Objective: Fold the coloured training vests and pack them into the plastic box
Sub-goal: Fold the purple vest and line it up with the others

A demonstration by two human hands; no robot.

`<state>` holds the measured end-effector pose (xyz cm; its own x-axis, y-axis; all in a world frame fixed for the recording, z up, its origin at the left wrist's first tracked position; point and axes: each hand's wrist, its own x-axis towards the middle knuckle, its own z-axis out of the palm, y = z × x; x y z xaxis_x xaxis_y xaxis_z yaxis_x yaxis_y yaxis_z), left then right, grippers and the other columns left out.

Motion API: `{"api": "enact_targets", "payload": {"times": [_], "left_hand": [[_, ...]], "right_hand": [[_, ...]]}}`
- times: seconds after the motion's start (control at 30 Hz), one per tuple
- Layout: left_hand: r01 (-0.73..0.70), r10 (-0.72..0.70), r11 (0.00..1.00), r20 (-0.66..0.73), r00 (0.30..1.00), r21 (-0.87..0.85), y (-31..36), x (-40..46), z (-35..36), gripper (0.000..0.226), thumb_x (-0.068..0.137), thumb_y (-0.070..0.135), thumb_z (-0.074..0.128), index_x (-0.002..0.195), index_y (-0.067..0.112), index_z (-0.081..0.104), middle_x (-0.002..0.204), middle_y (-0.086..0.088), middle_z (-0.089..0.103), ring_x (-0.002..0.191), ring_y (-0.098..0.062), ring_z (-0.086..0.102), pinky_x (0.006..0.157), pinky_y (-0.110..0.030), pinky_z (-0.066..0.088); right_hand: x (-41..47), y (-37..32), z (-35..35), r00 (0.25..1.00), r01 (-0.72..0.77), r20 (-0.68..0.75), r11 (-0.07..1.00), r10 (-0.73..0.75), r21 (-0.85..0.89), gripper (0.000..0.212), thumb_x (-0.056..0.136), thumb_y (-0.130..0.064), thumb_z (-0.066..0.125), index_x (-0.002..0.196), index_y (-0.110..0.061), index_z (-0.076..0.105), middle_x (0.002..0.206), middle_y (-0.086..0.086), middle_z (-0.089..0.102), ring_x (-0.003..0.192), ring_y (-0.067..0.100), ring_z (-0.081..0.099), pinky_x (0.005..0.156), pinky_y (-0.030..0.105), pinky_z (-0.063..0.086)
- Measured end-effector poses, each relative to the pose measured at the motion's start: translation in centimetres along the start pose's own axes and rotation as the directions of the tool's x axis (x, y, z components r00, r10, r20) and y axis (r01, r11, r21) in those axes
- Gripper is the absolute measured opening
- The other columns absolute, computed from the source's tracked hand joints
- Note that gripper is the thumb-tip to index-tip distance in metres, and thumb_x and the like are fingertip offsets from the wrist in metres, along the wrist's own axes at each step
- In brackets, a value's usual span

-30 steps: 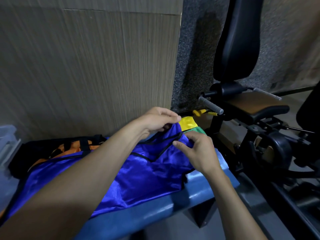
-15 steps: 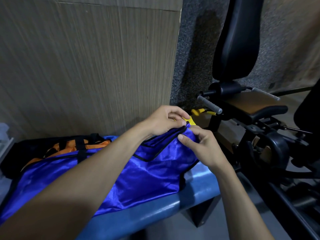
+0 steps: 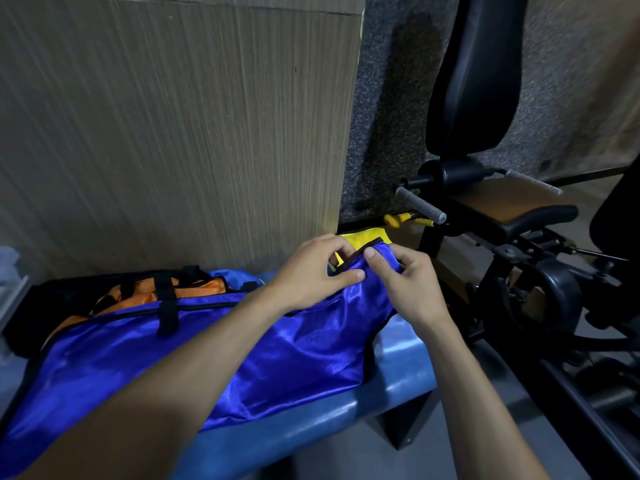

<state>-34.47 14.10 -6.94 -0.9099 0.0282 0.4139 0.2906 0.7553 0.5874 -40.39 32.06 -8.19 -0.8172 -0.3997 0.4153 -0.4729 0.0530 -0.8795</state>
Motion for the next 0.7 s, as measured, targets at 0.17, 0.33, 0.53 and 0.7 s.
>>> {"api": "enact_targets", "payload": {"times": [0.17,0.33,0.53,0.7], "left_hand": [[-0.002,0.005,0.999,-0.083,0.996,0.038,-0.1,0.0,-0.7,0.009,0.094,0.030,0.070,0.088,0.024,0.069,0.081,0.011,0.066,0.079,-0.006,0.062,0.075,-0.035,0.052],[-0.056,0.062,0.997,-0.102,0.993,0.061,1.2,1.6,-3.0,0.010,0.094,0.032,0.071,0.088,0.024,0.073,0.068,0.009,0.064,0.062,-0.003,0.054,0.063,-0.024,0.044],[-0.053,0.043,0.994,0.102,0.994,0.092,1.8,2.9,-3.4,0.022,0.096,0.043,0.066,0.087,0.024,0.072,0.061,-0.004,0.056,0.056,-0.007,0.042,0.058,-0.035,0.039],[-0.018,0.010,0.998,0.125,0.992,0.060,1.2,3.3,-2.5,0.014,0.096,0.033,0.068,0.093,0.019,0.070,0.067,0.012,0.057,0.061,0.002,0.048,0.065,-0.026,0.037]], "right_hand": [[-0.4,-0.3,-0.3,1.000,0.000,0.009,0.998,0.001,-0.060,0.028,0.096,-0.034,0.070,0.080,-0.011,0.070,0.064,0.013,0.055,0.059,0.017,0.044,0.056,0.037,0.038],[-0.4,0.1,-0.5,0.999,-0.033,-0.038,0.993,0.029,-0.116,0.028,0.091,-0.040,0.074,0.084,-0.013,0.073,0.064,0.007,0.062,0.058,0.025,0.051,0.056,0.040,0.047],[-0.3,-0.2,-0.4,0.990,-0.115,-0.081,0.993,0.118,0.035,0.043,0.087,-0.045,0.070,0.080,-0.002,0.066,0.076,0.032,0.055,0.064,0.021,0.045,0.059,0.047,0.043],[-0.4,-0.6,-0.7,0.981,-0.192,0.000,0.970,0.194,0.147,0.019,0.090,-0.019,0.070,0.085,-0.002,0.068,0.074,0.020,0.059,0.071,0.020,0.050,0.067,0.039,0.042]]}}
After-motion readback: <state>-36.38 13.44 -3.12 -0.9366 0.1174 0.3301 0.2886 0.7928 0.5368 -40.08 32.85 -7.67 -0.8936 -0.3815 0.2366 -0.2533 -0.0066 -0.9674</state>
